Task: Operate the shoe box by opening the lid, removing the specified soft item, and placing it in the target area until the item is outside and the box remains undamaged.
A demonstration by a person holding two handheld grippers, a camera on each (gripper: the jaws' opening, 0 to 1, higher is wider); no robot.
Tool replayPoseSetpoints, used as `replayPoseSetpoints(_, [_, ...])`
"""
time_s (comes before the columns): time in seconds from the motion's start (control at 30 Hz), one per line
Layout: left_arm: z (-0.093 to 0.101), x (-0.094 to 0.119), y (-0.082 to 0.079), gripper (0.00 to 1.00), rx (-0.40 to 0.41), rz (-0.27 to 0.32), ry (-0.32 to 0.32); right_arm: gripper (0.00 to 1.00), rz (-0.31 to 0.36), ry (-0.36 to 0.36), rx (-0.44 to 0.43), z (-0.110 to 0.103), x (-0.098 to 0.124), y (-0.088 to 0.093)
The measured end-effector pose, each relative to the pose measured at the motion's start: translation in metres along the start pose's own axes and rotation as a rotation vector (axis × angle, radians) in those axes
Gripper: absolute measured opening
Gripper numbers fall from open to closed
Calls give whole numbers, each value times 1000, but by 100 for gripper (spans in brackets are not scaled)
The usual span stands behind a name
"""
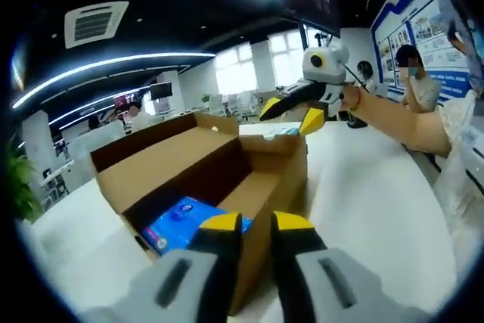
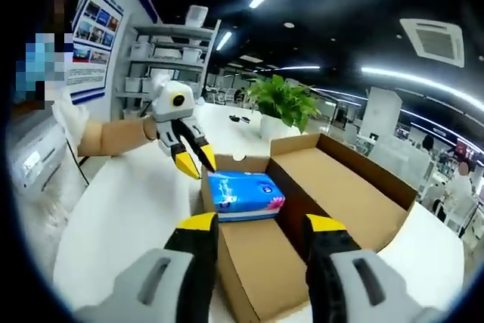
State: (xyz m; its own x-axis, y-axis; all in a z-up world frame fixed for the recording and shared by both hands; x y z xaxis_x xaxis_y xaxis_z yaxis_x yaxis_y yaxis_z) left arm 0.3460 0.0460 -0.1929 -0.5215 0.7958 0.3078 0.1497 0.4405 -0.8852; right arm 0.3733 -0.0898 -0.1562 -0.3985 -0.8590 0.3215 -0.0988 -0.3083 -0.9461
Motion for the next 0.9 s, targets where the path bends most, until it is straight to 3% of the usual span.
replayPoseSetpoints(0.17, [-4, -2, 1, 11, -12, -17, 13, 45, -9, 6, 7, 4, -12, -8])
replayPoseSetpoints(0.4, [-6, -4, 3, 11, 2, -26, 36, 45, -57, -7, 27, 6, -46, -17])
replayPoseSetpoints(0.7, [-3, -3, 4, 11, -19, -25, 36, 44, -243, 23, -119, 9, -93, -11])
replayPoseSetpoints(0.9, [-2, -2, 3, 11, -8, -16, 39, 45, -320, 2, -78, 1, -118, -4])
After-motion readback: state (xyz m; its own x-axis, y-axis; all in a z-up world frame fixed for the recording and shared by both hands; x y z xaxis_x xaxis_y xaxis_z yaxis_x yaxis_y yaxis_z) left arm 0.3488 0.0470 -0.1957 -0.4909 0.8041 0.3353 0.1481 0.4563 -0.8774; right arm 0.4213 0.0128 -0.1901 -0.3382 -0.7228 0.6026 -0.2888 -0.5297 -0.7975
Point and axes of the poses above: the point that each gripper's makers call its tool centre point, and the gripper's own axes: x roughly backward along the fingers, z roughly to its right, y roughly out of its underside, the point moved 1 cm from there along x, roughly backward along the fingers, and after that the axes turned 13 degrees about -x, right-handed, at the moved point
